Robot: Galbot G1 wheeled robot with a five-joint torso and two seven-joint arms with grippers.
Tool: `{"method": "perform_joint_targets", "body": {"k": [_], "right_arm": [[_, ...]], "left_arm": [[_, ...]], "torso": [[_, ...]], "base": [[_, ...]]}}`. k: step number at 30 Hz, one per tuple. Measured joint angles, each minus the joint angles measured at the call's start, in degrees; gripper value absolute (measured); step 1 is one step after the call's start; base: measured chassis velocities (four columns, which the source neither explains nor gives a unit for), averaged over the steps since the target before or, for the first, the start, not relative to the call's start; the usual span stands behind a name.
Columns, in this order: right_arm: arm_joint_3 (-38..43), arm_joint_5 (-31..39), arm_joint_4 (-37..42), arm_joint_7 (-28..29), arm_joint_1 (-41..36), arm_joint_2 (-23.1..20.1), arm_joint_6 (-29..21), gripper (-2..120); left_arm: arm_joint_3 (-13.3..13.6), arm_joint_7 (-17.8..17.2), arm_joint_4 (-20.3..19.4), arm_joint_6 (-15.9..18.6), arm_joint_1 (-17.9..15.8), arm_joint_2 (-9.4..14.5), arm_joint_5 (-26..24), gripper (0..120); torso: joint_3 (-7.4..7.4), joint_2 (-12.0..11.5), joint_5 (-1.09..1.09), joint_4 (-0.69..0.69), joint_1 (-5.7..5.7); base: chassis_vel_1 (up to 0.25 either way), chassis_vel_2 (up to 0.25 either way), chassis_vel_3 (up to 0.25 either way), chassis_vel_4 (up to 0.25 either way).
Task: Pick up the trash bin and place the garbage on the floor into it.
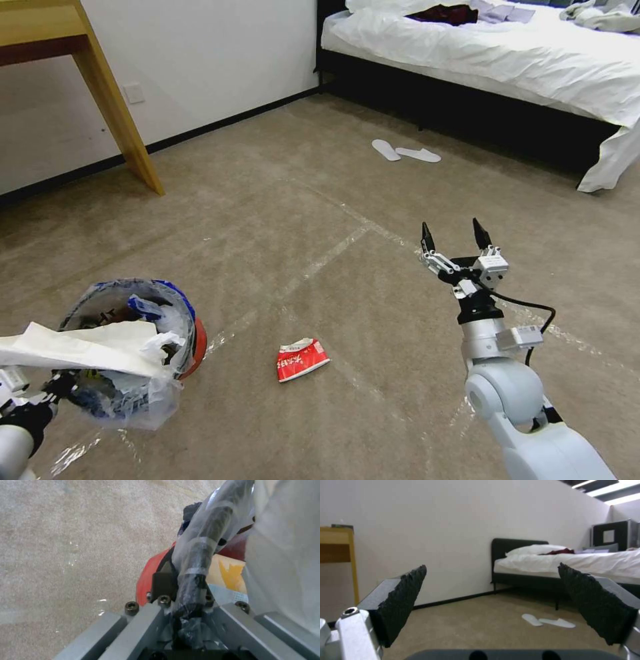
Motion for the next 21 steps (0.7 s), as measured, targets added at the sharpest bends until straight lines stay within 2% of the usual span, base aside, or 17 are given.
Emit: {"method": "perform_joint_targets", "body": {"k": [2, 4, 5, 6, 7, 8, 9, 10, 12, 13, 14, 16, 17, 18, 19, 20, 21], "right_arm": [[-0.96, 0.25, -0.89, 0.01, 1.23, -0.56, -0.14, 100], [-6.05, 0.64, -3.8, 0.11, 6.49, -3.54, -2.09, 100], [-6.05, 0.64, -3.8, 0.11, 6.49, -3.54, -2.09, 100], [-10.17, 1.54, -5.45, -0.23, 10.21, -5.73, -3.38, 100], [-10.17, 1.54, -5.45, -0.23, 10.21, -5.73, -3.38, 100], [-16.09, 2.81, -7.48, -3.36, 16.43, -9.1, -6.55, 100], [-16.09, 2.81, -7.48, -3.36, 16.43, -9.1, -6.55, 100], [-24.18, 3.4, -9.65, -6.37, 24.3, -12.18, -8.81, 100], [-26.48, 3.63, -10.33, -6.86, 26.75, -12.92, -9.53, 100], [-34.21, 4.4, -12.27, -7.9, 33.13, -14.69, -11.32, 100], [-34.21, 4.4, -12.27, -7.9, 33.13, -14.69, -11.32, 100], [-43.73, 4.6, -15.32, -9.61, 39.12, -15.37, -12.87, 100], [-52.46, 4.1, -18.82, -10.52, 45.49, -15.09, -13.93, 100], [-52.46, 4.1, -18.82, -10.52, 45.49, -15.09, -13.93, 100], [-56.56, 3.91, -20.53, -10.79, 48.61, -14.7, -14.81, 100], [-61.54, 3.66, -22.66, -11.02, 52.39, -14.09, -16.1, 100], [-61.54, 3.66, -22.66, -11.02, 52.39, -14.09, -16.1, 100]], "left_arm": [[0.09, -0.01, 0.19, -0.01, -0.06, 0.05, 0.08, 0], [0.32, -0.02, 0.74, 0.0, -0.16, 0.21, 0.3, 0], [0.32, -0.02, 0.74, 0.0, -0.16, 0.21, 0.3, 0], [0.41, -0.02, 1.05, 0.0, -0.21, 0.39, 0.43, 0], [0.41, -0.02, 1.05, 0.0, -0.21, 0.39, 0.43, 0], [0.63, -0.02, 1.43, 0.0, -0.43, 0.71, 0.53, 0], [0.63, -0.02, 1.43, 0.0, -0.43, 0.71, 0.53, 0], [1.05, 0.06, 1.61, 0.0, -0.58, 0.8, 0.79, 0], [1.16, 0.11, 1.64, 0.0, -0.6, 0.77, 0.89, 0], [1.4, 0.16, 1.84, -0.01, -0.74, 0.62, 1.28, 0], [1.4, 0.16, 1.84, -0.01, -0.74, 0.62, 1.28, 0], [1.59, 0.25, 1.97, -0.01, -0.82, 0.45, 1.52, 0], [1.68, 0.36, 1.99, -0.02, -0.79, 0.29, 1.91, 0], [1.68, 0.36, 1.99, -0.02, -0.79, 0.29, 1.91, 0], [1.72, 0.48, 1.99, -0.08, -0.69, 0.24, 2.08, 0], [1.75, 0.58, 1.99, -0.07, -0.48, 0.17, 2.22, 0], [1.75, 0.58, 1.99, -0.07, -0.48, 0.17, 2.22, 0]], "torso": [[0.0, 0.0, 0.01, -0.01, 0.0], [0.0, 0.0, 0.0, -0.01, 0.0], [0.0, 0.0, 0.0, -0.01, 0.0], [0.0, 0.0, 0.0, 0.01, 0.0], [0.0, 0.0, 0.0, 0.01, 0.0], [0.01, 0.0, 0.0, 0.02, 0.0], [0.01, 0.0, 0.0, 0.02, 0.0], [0.01, 0.0, 0.0, 0.01, 0.0], [0.01, 0.0, 0.01, 0.02, 0.01], [-0.01, 0.01, -0.07, 0.03, 0.0], [-0.01, 0.01, -0.07, 0.03, 0.0], [0.01, 0.0, -0.01, 0.01, 0.01], [0.01, 0.01, 0.03, 0.01, 0.01], [0.01, 0.01, 0.03, 0.01, 0.01], [0.0, 0.01, -0.04, 0.01, 0.01], [0.01, 0.0, 0.0, 0.02, 0.01], [0.01, 0.0, 0.0, 0.02, 0.01]], "base": [[0.0, 0.0, 0.0, 0.0], [0.0, 0.0, 0.0, 0.0], [0.0, 0.0, 0.0, 0.0], [0.0, 0.0, 0.0, 0.0], [0.0, 0.0, 0.0, 0.0], [0.0, 0.0, 0.0, 0.0], [0.0, 0.0, 0.0, 0.0], [0.0, 0.0, 0.0, 0.0], [0.0, 0.0, 0.0, 0.0], [0.0, 0.0, 0.0, 0.0], [0.0, 0.0, 0.0, 0.0], [0.0, 0.0, 0.0, 0.0], [0.0, 0.0, 0.0, 0.0], [0.0, 0.0, 0.0, 0.0], [0.0, 0.0, 0.0, 0.0], [0.0, 0.0, 0.0, 0.0], [0.0, 0.0, 0.0, 0.0]]}}
